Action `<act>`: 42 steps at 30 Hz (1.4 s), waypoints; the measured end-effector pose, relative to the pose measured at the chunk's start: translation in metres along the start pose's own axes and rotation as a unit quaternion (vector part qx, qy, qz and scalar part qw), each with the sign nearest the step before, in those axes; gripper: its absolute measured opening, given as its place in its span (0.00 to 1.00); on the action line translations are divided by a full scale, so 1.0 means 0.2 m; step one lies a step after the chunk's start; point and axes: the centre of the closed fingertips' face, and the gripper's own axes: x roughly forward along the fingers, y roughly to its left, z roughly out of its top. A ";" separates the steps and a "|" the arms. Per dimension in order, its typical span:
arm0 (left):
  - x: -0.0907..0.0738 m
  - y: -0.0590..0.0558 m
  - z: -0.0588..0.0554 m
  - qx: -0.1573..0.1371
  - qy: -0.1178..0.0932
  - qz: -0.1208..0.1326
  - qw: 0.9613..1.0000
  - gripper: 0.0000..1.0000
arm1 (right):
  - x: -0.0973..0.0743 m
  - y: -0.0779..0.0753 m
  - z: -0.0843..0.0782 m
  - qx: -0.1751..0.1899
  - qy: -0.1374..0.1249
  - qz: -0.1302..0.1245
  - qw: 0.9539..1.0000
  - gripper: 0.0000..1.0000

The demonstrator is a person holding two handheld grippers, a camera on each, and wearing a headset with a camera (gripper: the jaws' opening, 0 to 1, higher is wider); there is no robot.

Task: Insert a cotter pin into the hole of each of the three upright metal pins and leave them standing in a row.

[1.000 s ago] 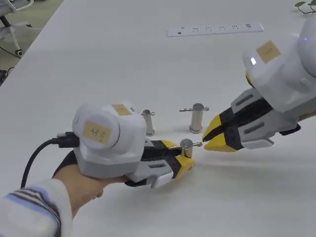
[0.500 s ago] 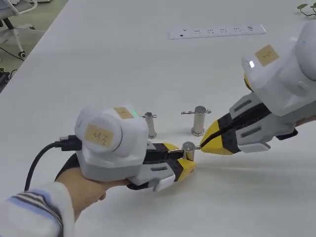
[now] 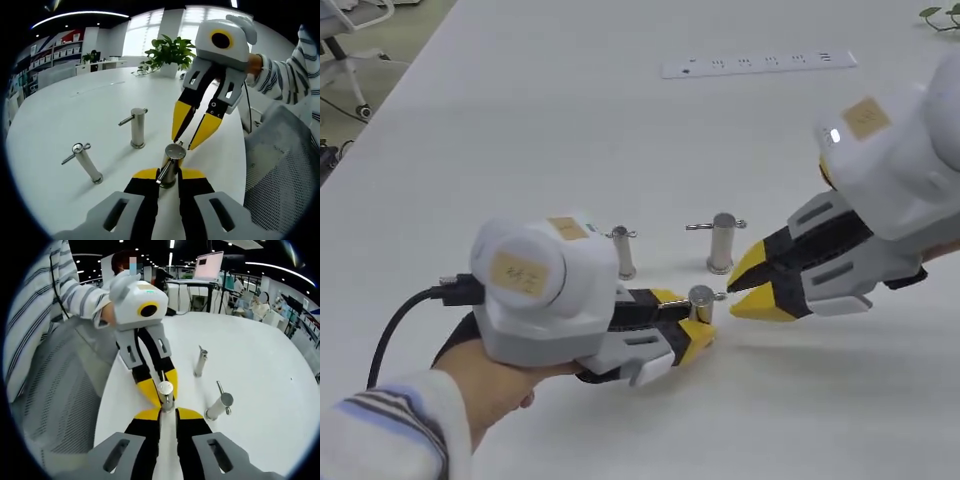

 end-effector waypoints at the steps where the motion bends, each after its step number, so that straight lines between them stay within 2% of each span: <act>1: 0.00 0.00 0.00 -0.001 0.000 0.001 1.000 0.13 | 0.00 0.00 0.00 0.004 -0.002 -0.001 1.000 0.13; 13: 0.00 0.00 0.00 0.016 0.005 -0.002 1.000 0.13 | 0.00 0.01 -0.01 0.025 -0.043 -0.021 0.999 0.19; 14: 0.00 0.00 0.00 0.025 0.005 -0.003 1.000 0.14 | 0.00 0.01 0.00 0.028 -0.047 -0.021 0.998 0.20; 20: -0.02 -0.01 -0.01 0.031 0.008 -0.013 0.999 0.25 | 0.02 0.03 0.00 0.048 -0.066 -0.018 0.997 0.22; 27: -0.08 0.01 -0.04 0.032 0.021 -0.017 0.999 0.49 | 0.05 0.04 -0.03 0.053 -0.071 -0.023 0.996 0.28; 30: -0.12 0.00 -0.03 0.022 0.016 -0.028 0.999 0.57 | 0.06 0.05 -0.03 0.053 -0.072 -0.023 0.996 0.31; 35: -0.16 -0.02 -0.04 0.022 0.026 -0.028 0.999 0.70 | 0.07 0.03 0.00 0.063 -0.096 -0.028 0.993 0.36; 37: -0.18 -0.04 -0.04 0.027 0.024 -0.032 0.999 0.76 | 0.08 0.03 0.00 0.064 -0.098 -0.028 0.993 0.38; 40: -0.21 -0.06 -0.04 0.020 0.025 -0.041 0.999 0.84 | 0.10 0.04 0.02 0.061 -0.107 -0.022 0.992 0.38; 42: -0.23 -0.07 -0.03 0.011 0.018 -0.044 0.999 0.91 | 0.11 0.04 0.03 0.063 -0.113 -0.020 0.991 0.38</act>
